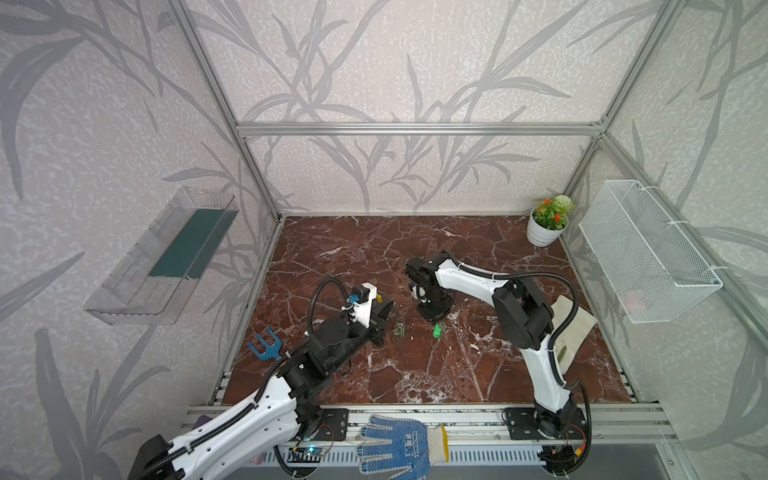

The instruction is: Put the keys on the keyring

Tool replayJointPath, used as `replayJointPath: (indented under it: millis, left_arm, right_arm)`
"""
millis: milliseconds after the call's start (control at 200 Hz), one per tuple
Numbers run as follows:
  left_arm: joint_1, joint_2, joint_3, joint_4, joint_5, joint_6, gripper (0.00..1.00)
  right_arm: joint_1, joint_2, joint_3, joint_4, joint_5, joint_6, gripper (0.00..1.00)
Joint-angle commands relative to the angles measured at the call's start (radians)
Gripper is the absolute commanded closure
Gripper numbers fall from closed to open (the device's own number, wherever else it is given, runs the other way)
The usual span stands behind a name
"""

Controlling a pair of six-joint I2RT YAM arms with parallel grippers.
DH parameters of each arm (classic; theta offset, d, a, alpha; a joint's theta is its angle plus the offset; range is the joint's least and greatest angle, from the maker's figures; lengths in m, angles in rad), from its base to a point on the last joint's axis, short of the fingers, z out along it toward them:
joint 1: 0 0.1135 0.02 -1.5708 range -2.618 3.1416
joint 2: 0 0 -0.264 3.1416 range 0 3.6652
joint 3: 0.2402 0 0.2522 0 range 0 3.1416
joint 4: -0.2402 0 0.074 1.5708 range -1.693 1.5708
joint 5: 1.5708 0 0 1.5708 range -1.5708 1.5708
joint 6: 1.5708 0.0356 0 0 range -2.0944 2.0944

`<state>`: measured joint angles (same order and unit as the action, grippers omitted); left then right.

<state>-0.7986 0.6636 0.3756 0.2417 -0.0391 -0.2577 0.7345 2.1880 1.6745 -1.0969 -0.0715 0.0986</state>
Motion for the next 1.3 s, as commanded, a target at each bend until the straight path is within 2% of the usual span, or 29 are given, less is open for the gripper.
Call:
replayJointPath:
  millis: [0, 475, 810, 1015, 1195, 1295]
  left_arm:
    - [-0.006, -0.013, -0.001, 0.045, 0.003, 0.006, 1.0]
    - [-0.005, -0.01, 0.0, 0.047, 0.003, 0.006, 1.0]
    - [-0.007, -0.009, 0.0, 0.045, 0.005, 0.005, 1.0]
    - [-0.007, -0.008, 0.0, 0.045, 0.006, 0.007, 1.0]
    - [-0.007, -0.006, 0.001, 0.047, 0.005, 0.008, 1.0]
    - [-0.007, -0.007, 0.0, 0.046, 0.004, 0.008, 1.0]
  right_arm:
    - [-0.006, 0.004, 0.017, -0.034, -0.018, -0.011, 0.8]
    - [-0.012, -0.04, -0.01, -0.023, 0.004, -0.008, 0.8]
    - [-0.018, -0.069, -0.033, -0.008, -0.001, -0.004, 0.73]
    - [-0.02, -0.068, -0.043, -0.002, 0.001, -0.004, 0.76]
    - [-0.021, -0.066, -0.053, 0.014, -0.001, -0.002, 0.85]
    - [-0.02, -0.069, -0.057, 0.027, -0.001, -0.001, 0.86]
